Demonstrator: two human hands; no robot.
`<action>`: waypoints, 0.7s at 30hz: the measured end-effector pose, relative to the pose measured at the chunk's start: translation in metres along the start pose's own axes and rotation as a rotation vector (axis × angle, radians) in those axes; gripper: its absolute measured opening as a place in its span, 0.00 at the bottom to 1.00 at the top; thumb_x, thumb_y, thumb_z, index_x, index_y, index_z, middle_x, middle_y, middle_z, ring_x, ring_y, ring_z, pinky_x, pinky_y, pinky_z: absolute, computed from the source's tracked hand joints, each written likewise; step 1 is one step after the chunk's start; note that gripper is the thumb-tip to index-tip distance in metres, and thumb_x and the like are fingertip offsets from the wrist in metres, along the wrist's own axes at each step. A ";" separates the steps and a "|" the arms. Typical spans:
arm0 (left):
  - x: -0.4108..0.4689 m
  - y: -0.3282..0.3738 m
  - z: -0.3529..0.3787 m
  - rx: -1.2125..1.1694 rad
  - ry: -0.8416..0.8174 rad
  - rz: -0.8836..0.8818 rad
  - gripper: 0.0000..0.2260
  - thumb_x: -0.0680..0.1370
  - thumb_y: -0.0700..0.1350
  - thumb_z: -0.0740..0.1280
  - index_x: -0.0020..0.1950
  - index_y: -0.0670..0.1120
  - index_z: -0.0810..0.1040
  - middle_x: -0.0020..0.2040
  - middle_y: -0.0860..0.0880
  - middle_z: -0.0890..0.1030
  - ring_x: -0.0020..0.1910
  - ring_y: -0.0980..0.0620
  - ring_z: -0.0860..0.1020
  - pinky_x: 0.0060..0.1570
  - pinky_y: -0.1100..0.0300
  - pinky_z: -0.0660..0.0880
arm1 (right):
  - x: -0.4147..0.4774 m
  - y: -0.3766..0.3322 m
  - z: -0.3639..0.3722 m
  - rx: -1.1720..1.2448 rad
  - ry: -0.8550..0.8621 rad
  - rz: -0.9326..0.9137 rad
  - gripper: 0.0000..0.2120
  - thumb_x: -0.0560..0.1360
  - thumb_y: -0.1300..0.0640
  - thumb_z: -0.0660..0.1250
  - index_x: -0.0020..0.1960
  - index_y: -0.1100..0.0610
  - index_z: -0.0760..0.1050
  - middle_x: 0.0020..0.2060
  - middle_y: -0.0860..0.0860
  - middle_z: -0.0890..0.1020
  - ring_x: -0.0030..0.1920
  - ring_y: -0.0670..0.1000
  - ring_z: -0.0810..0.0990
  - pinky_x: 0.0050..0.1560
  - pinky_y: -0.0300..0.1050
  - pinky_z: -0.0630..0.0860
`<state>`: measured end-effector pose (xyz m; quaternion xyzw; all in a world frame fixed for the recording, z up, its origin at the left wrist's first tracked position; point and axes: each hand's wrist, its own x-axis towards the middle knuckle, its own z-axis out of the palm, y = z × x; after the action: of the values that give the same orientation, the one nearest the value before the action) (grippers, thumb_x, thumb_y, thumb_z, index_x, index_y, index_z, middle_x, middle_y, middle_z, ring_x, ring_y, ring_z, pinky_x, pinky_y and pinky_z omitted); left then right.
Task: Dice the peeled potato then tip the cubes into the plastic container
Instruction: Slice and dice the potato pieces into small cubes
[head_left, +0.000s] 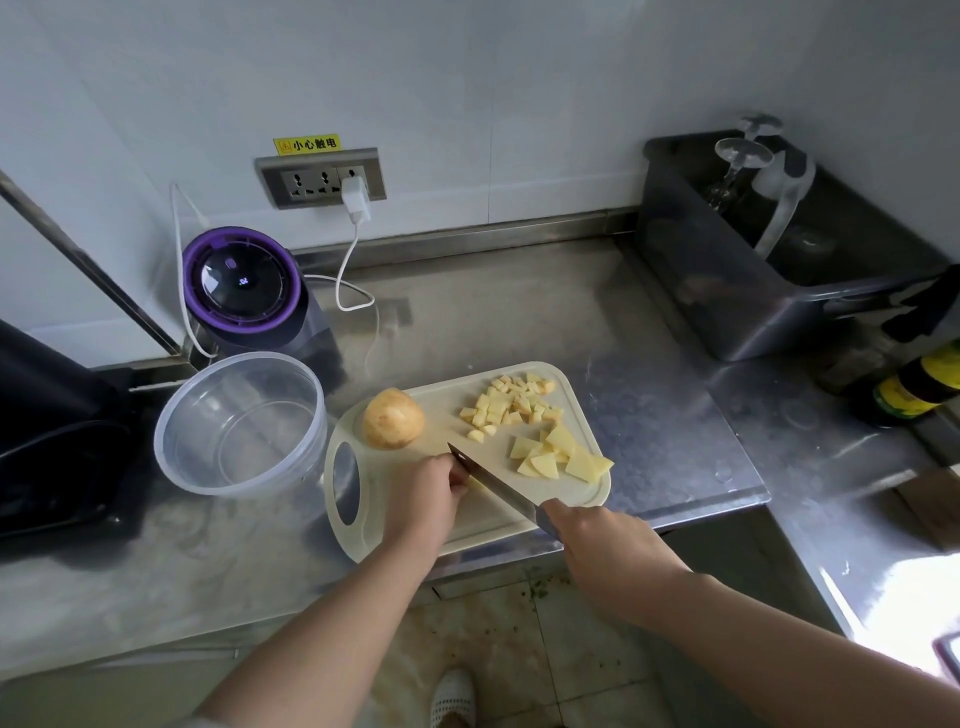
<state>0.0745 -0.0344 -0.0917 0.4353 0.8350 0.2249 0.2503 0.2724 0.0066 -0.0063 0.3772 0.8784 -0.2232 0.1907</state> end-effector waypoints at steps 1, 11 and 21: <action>0.000 0.000 0.000 0.007 0.002 0.001 0.05 0.75 0.41 0.70 0.51 0.45 0.81 0.48 0.49 0.84 0.49 0.49 0.80 0.54 0.54 0.75 | 0.000 0.000 -0.001 -0.004 -0.002 -0.005 0.21 0.79 0.66 0.54 0.68 0.50 0.62 0.49 0.51 0.78 0.44 0.52 0.80 0.45 0.47 0.80; -0.001 0.000 -0.001 0.064 0.027 0.047 0.05 0.75 0.43 0.70 0.50 0.47 0.82 0.48 0.51 0.84 0.48 0.51 0.80 0.54 0.56 0.75 | 0.003 0.000 0.002 0.003 -0.056 -0.010 0.24 0.79 0.67 0.55 0.71 0.50 0.61 0.50 0.51 0.78 0.47 0.51 0.80 0.46 0.45 0.80; -0.001 0.004 -0.008 0.058 -0.025 0.023 0.04 0.76 0.42 0.69 0.51 0.46 0.80 0.49 0.50 0.82 0.49 0.52 0.79 0.52 0.59 0.75 | -0.002 0.010 0.002 0.015 0.070 0.035 0.15 0.80 0.63 0.56 0.63 0.51 0.62 0.45 0.52 0.80 0.41 0.53 0.81 0.44 0.49 0.81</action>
<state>0.0726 -0.0347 -0.0829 0.4549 0.8329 0.1979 0.2452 0.2814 0.0106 -0.0091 0.4017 0.8761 -0.2129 0.1608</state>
